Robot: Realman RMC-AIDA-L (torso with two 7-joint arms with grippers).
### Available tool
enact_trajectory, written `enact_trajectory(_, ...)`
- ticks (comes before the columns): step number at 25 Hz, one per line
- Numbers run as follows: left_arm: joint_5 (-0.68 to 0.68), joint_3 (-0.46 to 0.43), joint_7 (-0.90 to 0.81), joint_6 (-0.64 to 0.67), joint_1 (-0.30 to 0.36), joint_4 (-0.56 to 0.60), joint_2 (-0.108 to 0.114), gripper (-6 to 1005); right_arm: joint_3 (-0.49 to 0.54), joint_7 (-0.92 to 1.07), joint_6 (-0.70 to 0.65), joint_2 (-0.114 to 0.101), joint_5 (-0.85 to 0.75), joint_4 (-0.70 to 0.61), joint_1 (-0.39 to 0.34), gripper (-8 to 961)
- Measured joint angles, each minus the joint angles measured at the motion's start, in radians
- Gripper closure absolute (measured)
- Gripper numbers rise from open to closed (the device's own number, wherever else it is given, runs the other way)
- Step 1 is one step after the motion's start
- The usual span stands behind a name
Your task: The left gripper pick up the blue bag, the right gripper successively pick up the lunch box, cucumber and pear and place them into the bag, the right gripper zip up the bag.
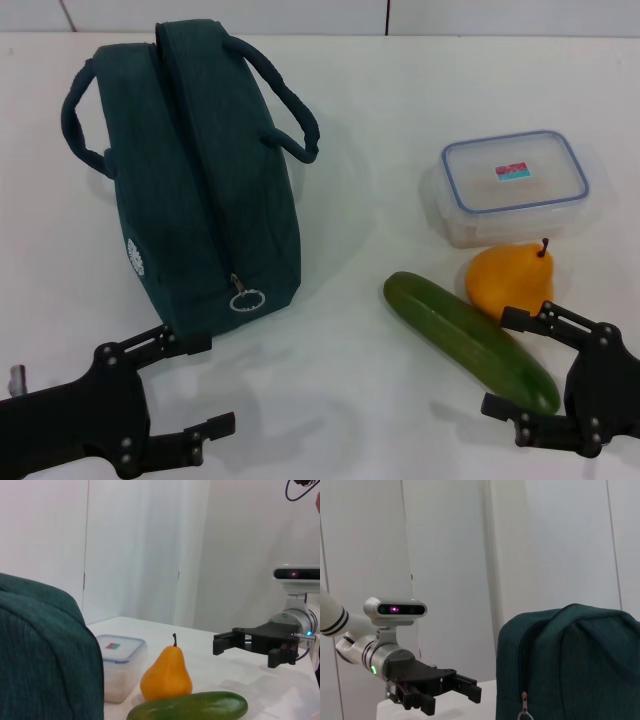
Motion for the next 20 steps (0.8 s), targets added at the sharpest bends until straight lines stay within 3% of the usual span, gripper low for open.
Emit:
enact_trajectory(14, -0.008, -0.014, -0.016, 0.027, 0.002, 0.001, 0.004, 152, -0.005, 0.0, 0.0, 0.0, 0.001, 0.0, 0.0, 97)
enact_trajectory(17, -0.011, -0.087, -0.106, 0.077, 0.003, 0.002, 0.015, 152, -0.001, 0.0, 0.0, 0.0, 0.001, 0.0, 0.0, 100)
enact_trajectory(20, -0.023, -0.155, -0.287, 0.121, -0.001, 0.013, 0.044, 151, -0.004, 0.003, 0.0, 0.0, 0.013, 0.0, 0.0, 102)
